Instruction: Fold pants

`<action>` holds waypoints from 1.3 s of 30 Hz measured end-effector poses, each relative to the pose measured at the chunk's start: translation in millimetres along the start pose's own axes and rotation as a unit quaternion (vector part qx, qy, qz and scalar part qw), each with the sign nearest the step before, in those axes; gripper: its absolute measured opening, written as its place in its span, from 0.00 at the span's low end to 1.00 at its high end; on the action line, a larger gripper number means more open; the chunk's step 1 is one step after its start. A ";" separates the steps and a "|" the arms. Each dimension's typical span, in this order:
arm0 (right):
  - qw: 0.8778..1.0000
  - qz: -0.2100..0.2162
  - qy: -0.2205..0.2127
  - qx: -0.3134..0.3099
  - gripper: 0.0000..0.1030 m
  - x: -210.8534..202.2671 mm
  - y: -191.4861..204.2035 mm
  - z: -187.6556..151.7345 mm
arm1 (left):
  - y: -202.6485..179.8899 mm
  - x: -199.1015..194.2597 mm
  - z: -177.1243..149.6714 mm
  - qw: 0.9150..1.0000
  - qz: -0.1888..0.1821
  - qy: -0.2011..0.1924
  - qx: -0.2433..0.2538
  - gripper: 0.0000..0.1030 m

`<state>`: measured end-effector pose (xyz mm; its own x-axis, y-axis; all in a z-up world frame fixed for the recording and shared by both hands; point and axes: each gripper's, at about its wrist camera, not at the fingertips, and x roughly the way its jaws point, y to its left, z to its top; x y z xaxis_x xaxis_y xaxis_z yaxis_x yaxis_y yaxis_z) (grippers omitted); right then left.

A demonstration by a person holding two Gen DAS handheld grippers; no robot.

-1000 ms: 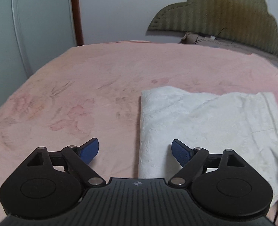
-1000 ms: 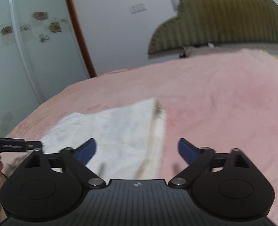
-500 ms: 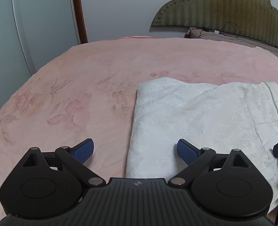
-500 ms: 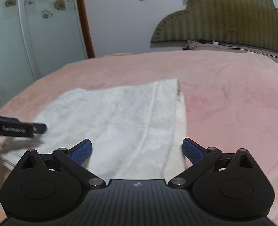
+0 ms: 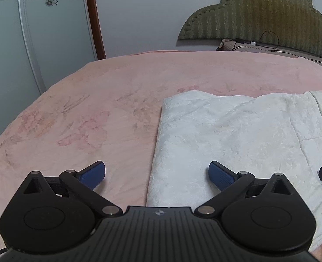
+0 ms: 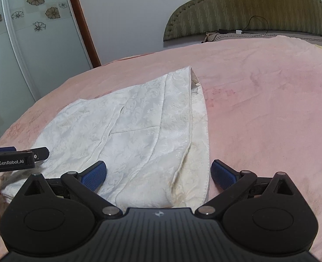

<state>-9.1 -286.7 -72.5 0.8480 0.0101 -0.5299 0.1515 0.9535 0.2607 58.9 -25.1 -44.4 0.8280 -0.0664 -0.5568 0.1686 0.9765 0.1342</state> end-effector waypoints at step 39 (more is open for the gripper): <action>0.961 0.251 0.085 0.074 1.00 50.8 -79.9 57.4 | 89.5 71.9 18.0 0.927 -0.322 0.113 -0.154 0.97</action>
<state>51.0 -379.6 -73.9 0.7399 0.5185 -0.4287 -0.1737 0.7629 0.6228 143.1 53.8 -57.7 0.4691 -0.6457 -0.6025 0.3995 0.7636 -0.5073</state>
